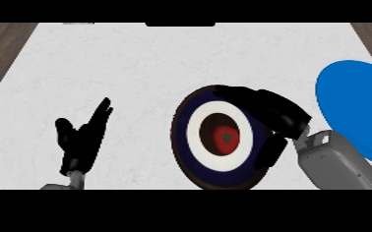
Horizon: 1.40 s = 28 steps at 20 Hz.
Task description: Pick the tomato from the plate and place it in the plate
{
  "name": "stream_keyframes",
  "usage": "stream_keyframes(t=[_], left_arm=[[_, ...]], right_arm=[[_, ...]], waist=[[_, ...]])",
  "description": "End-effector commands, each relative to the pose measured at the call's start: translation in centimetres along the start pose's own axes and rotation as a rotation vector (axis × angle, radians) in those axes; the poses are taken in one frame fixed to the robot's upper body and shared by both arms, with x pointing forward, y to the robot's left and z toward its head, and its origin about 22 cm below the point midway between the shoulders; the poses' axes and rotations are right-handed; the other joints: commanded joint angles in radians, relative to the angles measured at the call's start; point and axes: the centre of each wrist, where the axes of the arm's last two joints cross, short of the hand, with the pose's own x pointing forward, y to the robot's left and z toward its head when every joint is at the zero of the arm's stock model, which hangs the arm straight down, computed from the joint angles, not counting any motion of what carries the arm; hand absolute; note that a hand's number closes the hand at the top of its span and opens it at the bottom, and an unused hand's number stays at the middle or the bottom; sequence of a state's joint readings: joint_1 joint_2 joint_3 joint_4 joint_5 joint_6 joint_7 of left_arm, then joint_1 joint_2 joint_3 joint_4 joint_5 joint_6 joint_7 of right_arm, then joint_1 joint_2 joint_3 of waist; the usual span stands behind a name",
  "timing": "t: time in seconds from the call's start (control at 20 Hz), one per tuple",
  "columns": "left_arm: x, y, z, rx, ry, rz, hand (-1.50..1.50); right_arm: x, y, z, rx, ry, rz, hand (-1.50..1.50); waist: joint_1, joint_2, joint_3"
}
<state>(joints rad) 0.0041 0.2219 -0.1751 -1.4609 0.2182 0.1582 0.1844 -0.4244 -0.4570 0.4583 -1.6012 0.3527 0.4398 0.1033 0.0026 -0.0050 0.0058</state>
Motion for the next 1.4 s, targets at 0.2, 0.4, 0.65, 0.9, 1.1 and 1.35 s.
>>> stream_keyframes(t=[0.2, 0.4, 0.65, 0.9, 1.1, 1.35], left_arm=[[-0.3, -2.1, 0.9, -0.030, 0.046, 0.010, 0.00], [-2.2, -1.1, -0.3, -0.024, 0.048, 0.007, 0.00], [-2.3, -0.8, 0.5, -0.038, 0.043, 0.010, 0.00], [-2.7, -1.1, -0.3, -0.029, 0.050, 0.008, 0.00], [-1.8, -1.1, -0.4, -0.030, 0.061, 0.002, 0.00], [-0.8, 0.4, -0.8, -0.010, 0.058, 0.017, 0.00]], right_arm=[[2.0, 2.1, -1.9, 0.002, 0.026, 0.044, -1.50], [0.2, 3.3, -1.3, -0.017, 0.089, 0.105, -1.50], [-0.4, 5.4, -1.1, 0.013, 0.102, 0.125, -1.50], [-0.5, 5.9, -3.2, 0.045, 0.098, 0.138, -1.50], [-1.1, 6.1, -4.6, 0.063, 0.105, 0.137, -1.50], [-1.7, 6.2, -3.9, 0.113, 0.057, 0.283, 1.50]], waist=[[0.003, 0.005, -0.006], [0.000, 0.006, -0.006], [-0.001, 0.005, -0.006], [0.001, 0.006, -0.006], [0.002, 0.006, -0.006], [0.000, 0.006, -0.006]])
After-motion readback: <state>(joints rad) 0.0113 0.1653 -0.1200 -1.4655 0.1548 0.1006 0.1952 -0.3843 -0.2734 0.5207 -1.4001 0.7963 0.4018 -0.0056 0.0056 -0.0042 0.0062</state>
